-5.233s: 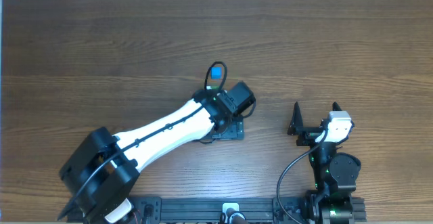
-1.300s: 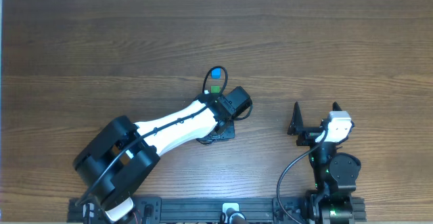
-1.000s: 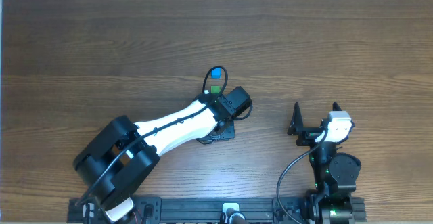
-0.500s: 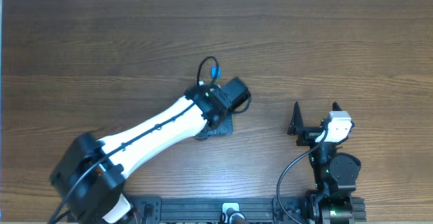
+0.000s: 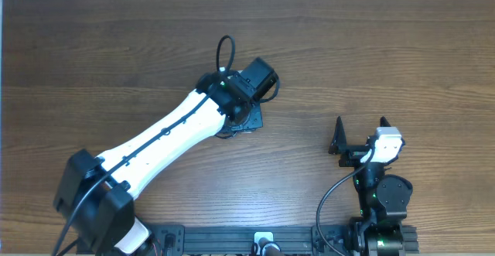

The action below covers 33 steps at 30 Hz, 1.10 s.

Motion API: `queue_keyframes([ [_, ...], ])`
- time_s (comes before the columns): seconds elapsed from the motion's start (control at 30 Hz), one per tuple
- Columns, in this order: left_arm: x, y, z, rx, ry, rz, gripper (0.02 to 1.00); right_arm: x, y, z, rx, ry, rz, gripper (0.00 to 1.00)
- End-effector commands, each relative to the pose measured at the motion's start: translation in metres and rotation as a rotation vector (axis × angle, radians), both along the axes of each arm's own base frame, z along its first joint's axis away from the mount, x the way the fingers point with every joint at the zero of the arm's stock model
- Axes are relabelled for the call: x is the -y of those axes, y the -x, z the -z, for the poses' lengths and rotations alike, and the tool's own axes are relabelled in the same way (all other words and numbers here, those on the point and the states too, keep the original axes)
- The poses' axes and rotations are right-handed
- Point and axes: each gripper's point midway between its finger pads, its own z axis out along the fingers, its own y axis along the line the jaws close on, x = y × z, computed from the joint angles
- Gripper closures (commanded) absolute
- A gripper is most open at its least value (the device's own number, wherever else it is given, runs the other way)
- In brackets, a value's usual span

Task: Stack Cubes

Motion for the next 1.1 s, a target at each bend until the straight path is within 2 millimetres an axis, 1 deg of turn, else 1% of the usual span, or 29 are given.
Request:
queue_keyframes([
  [0.03, 0.003, -0.006, 0.016, -0.015, -0.033, 0.028, 0.976, 0.002, 0.0, 0.002, 0.002, 0.002, 0.009, 0.009],
  [0.23, 0.005, -0.007, 0.029, -0.041, -0.047, 0.035, 0.976, 0.002, 0.0, 0.002, 0.002, 0.002, 0.009, 0.009],
  [0.6, 0.014, -0.015, 0.032, -0.052, -0.012, 0.068, 0.978, 0.002, 0.0, 0.002, 0.002, 0.002, 0.009, 0.007],
  [0.8, 0.013, -0.015, 0.04, -0.082, -0.017, 0.062, 0.978, 0.002, 0.0, 0.002, 0.002, 0.002, 0.009, 0.007],
  [1.1, 0.013, -0.015, 0.041, -0.085, -0.019, 0.062, 0.976, 0.002, 0.0, 0.002, 0.002, 0.002, 0.009, 0.009],
])
